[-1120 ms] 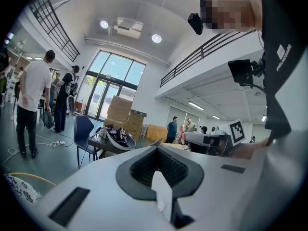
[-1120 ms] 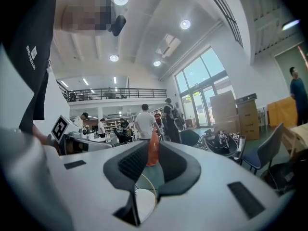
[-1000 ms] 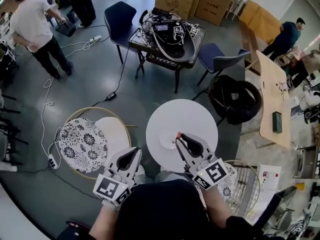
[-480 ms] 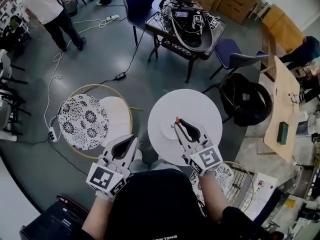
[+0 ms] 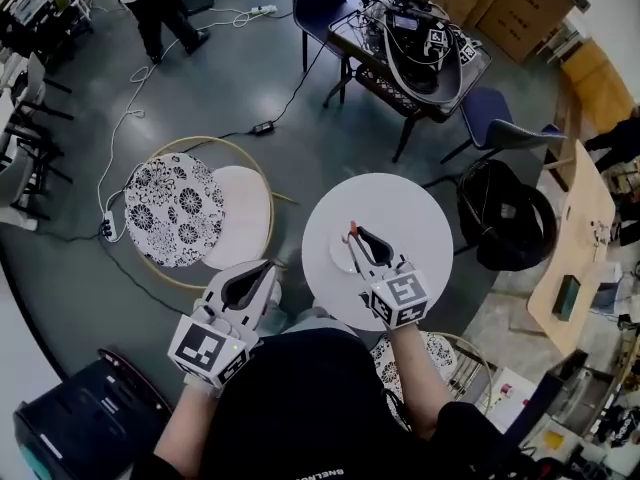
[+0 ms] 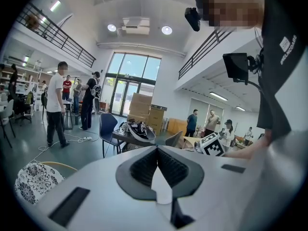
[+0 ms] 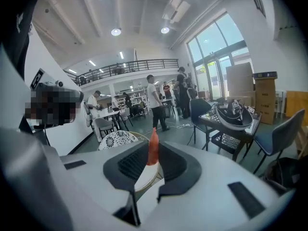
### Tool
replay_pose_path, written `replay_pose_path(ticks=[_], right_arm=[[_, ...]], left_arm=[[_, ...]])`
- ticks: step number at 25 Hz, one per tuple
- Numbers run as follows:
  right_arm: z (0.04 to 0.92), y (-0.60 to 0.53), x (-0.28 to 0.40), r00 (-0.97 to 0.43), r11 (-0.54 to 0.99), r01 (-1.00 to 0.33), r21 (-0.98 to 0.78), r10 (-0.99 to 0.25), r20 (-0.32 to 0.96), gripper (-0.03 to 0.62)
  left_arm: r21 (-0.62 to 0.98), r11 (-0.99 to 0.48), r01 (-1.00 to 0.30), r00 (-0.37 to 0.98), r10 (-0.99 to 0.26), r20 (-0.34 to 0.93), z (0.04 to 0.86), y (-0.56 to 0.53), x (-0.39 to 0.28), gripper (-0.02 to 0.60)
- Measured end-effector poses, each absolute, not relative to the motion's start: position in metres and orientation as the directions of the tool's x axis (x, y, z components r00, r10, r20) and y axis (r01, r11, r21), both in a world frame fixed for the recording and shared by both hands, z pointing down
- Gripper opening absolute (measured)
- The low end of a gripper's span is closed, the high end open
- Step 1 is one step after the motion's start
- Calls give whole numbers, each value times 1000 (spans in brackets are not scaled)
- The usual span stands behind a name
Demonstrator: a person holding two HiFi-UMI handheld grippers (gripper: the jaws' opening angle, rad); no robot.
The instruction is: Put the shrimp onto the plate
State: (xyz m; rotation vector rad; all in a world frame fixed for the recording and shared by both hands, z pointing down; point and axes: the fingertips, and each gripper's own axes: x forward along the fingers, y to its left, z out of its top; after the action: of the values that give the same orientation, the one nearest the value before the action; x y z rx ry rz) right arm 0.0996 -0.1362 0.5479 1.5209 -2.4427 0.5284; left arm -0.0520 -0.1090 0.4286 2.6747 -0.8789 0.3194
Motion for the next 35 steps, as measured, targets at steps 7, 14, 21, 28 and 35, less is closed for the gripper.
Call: replay_pose_path(ticks=[7,14,21,28,35], right_arm=[[599,-140,96,-455,426,-887,-176,-750,480,72],[653,-139,92,-453,439,-881,-178,-670,588,72],[704,-134,86,-460,458,-867,-194,-588,665,72],[748,-127,83,-433,468,-863,-190,-492,756,72],[781,-124,87,-403,449,-872,-198,-427,809,72]], left_arm=[[211,-728,-652,749,-575,330,435,-100,-60,6],[206,-698,-686,717,-603,349,439,-96,-69,6],[213,-662,-719,685,-624,377,446,-89,-80,6],[219,-633,-743,661,-639,394,454,-85,-89,6],[231,-606,-761,641,-648,410,461,-83,-94,6]])
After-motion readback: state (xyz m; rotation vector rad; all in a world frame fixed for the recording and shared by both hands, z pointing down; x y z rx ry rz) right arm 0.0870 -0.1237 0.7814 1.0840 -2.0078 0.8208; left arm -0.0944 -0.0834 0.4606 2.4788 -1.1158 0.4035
